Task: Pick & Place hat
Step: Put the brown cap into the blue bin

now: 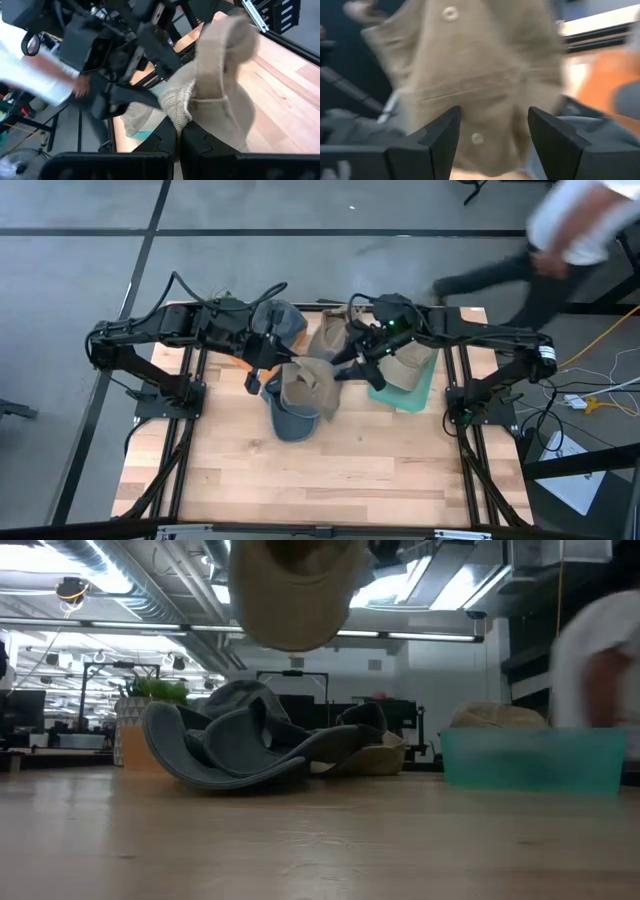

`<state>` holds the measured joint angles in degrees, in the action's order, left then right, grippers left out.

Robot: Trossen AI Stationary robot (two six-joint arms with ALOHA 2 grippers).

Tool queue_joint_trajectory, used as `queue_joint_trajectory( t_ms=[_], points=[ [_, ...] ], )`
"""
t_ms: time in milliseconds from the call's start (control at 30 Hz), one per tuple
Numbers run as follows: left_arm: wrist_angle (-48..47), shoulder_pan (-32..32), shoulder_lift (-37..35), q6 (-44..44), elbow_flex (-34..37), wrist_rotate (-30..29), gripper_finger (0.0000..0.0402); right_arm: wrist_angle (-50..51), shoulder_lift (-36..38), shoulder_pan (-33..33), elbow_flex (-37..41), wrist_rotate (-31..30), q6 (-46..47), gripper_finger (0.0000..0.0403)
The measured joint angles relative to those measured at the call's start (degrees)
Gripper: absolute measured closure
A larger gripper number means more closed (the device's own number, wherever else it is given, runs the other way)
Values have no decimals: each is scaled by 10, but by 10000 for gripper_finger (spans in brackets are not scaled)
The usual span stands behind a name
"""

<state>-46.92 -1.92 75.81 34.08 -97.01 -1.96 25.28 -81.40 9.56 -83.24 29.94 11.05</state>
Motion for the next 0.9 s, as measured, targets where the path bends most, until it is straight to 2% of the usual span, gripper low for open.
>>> queue_joint_trajectory(
  t_ms=[100,333,400,533,700,767,900],
  points=[
    [1,0,0,-3,0,-1,399,-10,-11,0,0,40,-5,171],
    [28,0,0,-3,0,0,399,-20,-32,0,0,26,-27,172],
    [30,0,0,-6,0,0,399,-26,-34,0,0,26,-39,182],
    [30,0,0,-23,0,0,399,-29,-34,0,0,26,-50,248],
    [21,0,0,-75,0,0,396,-28,-32,0,0,26,-51,374],
    [16,0,0,-110,0,0,394,-28,-32,0,0,26,-53,391],
    [-14,0,0,-163,0,1,393,-24,-32,0,0,26,-53,388]
  ],
)
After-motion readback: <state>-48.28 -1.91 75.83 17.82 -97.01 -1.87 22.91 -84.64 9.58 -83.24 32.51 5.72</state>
